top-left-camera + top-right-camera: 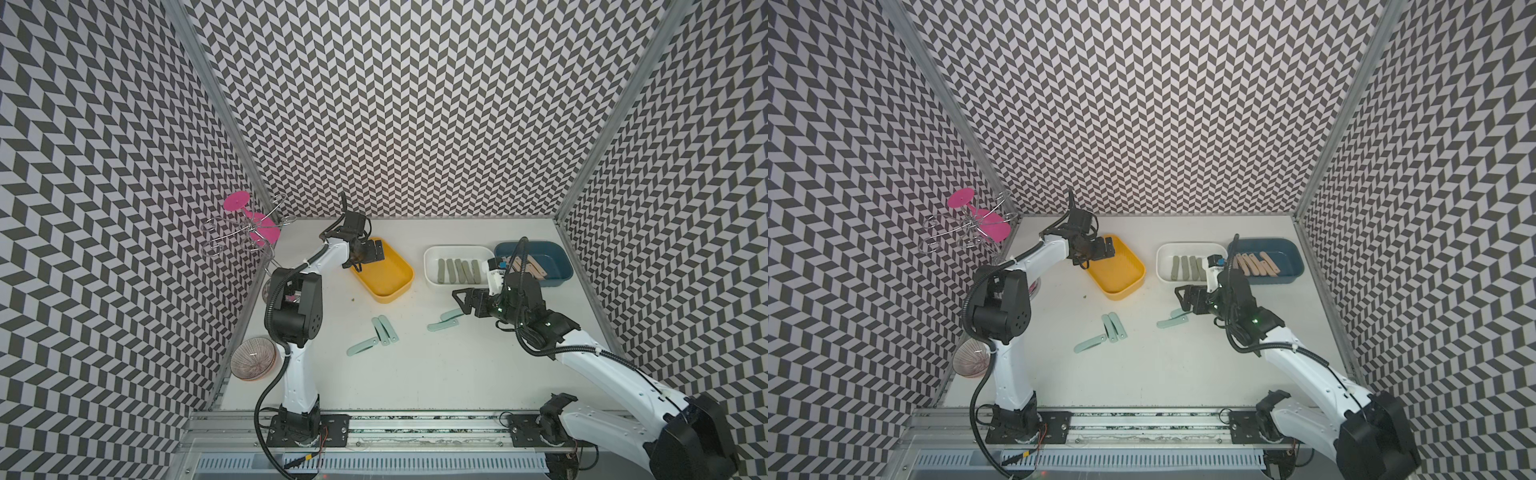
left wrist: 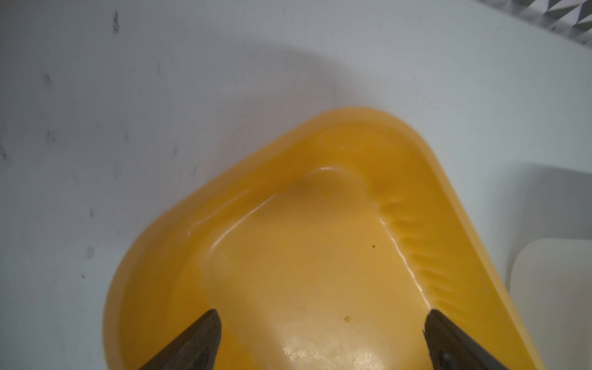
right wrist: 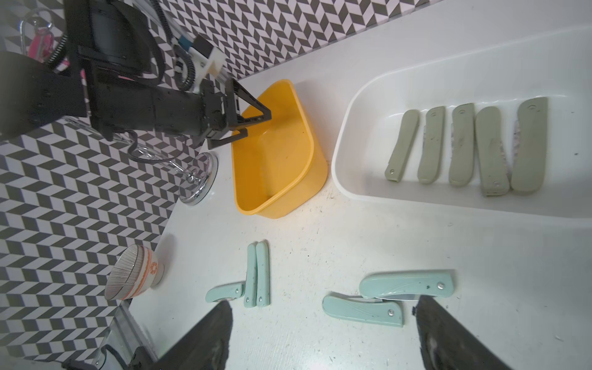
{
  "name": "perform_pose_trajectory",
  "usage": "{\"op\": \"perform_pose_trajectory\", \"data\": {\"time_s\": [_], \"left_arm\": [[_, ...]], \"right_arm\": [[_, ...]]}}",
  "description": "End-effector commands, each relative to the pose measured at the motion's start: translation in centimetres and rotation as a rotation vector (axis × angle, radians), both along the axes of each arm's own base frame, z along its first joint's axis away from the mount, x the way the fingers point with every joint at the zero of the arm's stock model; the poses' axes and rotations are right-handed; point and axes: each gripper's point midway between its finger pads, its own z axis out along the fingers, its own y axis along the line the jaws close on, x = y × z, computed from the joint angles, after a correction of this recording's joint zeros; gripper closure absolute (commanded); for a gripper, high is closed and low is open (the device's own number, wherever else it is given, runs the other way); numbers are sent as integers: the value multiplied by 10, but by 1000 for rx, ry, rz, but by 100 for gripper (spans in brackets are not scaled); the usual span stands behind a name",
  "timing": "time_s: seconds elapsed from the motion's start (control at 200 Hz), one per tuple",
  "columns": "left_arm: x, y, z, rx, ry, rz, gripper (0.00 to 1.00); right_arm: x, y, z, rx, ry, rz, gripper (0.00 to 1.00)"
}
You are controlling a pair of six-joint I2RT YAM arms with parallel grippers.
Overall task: Place the fruit knives into the storage box by color
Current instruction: Move the storage box to the center of the board.
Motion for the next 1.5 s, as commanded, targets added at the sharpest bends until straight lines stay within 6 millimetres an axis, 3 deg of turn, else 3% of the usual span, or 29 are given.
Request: {"op": "perform_pose_trajectory", "data": {"time_s": [0.0, 0.195, 0.381, 0.581, 0.801, 1.152, 1.492], "left_arm": [[-18, 3, 10, 16, 6, -16, 0], [-49, 4, 7, -28, 26, -12, 0], [-57, -28, 24, -177, -19, -48, 0], [-46, -83, 39, -246, -73, -139, 0], [-36, -126, 22, -278, -46, -176, 0], [-4, -171, 22, -389, -64, -200, 0], [20, -197, 36, -521, -102, -193, 0]], "right_arm": [[7, 19, 24, 69, -61, 32, 13], [7, 31, 14, 70, -23, 63, 14], [7, 30, 14, 67, -24, 62, 14], [2, 23, 13, 41, -25, 45, 14], [-6, 8, 17, -2, -40, 14, 14], [-19, -14, 19, -25, -67, -46, 13], [-26, -23, 12, -58, -49, -64, 13]]}}
